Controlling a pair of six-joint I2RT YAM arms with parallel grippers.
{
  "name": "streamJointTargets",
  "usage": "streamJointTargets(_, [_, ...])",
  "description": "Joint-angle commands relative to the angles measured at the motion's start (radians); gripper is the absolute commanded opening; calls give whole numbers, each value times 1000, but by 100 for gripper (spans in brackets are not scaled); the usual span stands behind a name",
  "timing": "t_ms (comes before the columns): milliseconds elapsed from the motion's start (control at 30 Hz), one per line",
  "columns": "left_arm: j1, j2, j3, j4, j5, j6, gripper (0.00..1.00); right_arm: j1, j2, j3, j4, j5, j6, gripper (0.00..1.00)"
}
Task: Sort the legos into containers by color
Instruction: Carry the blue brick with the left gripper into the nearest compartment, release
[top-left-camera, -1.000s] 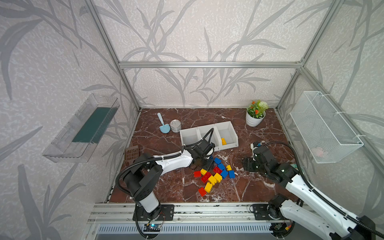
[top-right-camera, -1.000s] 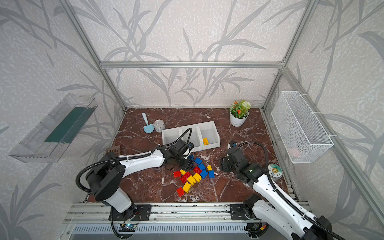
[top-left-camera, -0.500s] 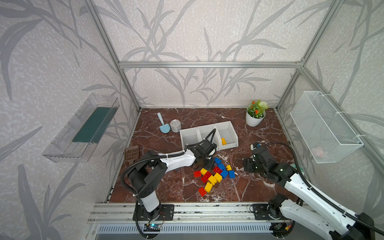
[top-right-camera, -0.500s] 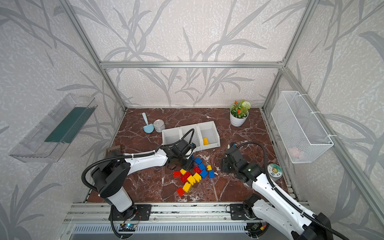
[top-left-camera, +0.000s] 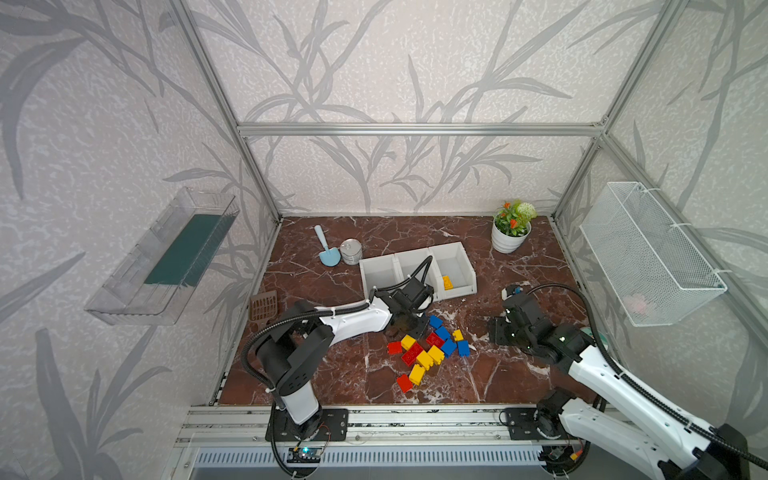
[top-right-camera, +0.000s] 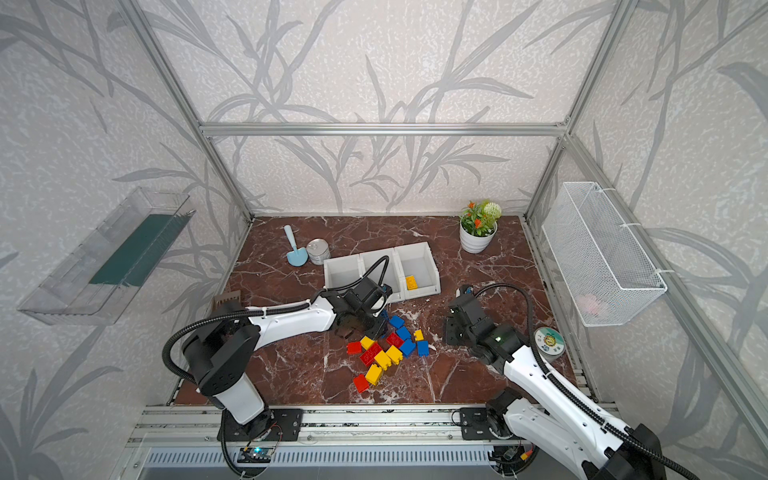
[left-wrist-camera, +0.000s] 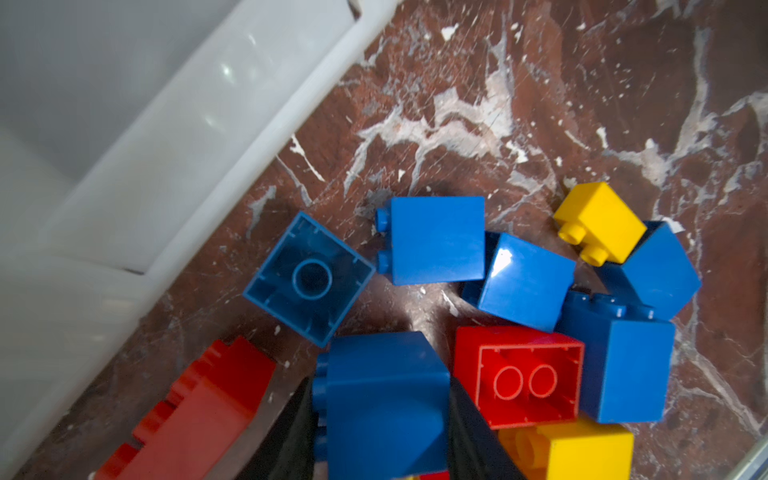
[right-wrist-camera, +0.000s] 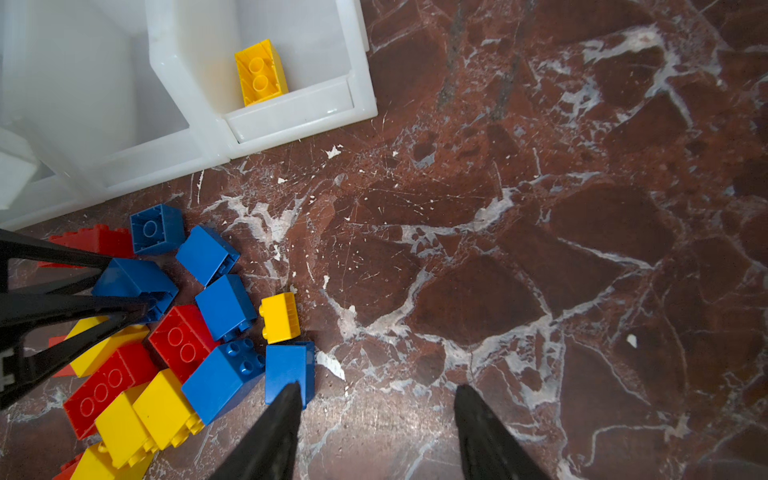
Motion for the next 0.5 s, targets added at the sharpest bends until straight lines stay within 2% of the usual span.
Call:
streamJointTargets(0, [4, -74, 66, -28, -3, 7, 39, 6, -9, 43, -33, 21, -2, 59])
streamJointTargets(167, [46, -127, 141, -94, -147, 34, 39, 8, 1, 56, -37, 17, -11, 59])
streamJointTargets(467, [289, -166, 101, -51, -216, 43, 39, 8, 4, 54, -27, 13, -11, 59])
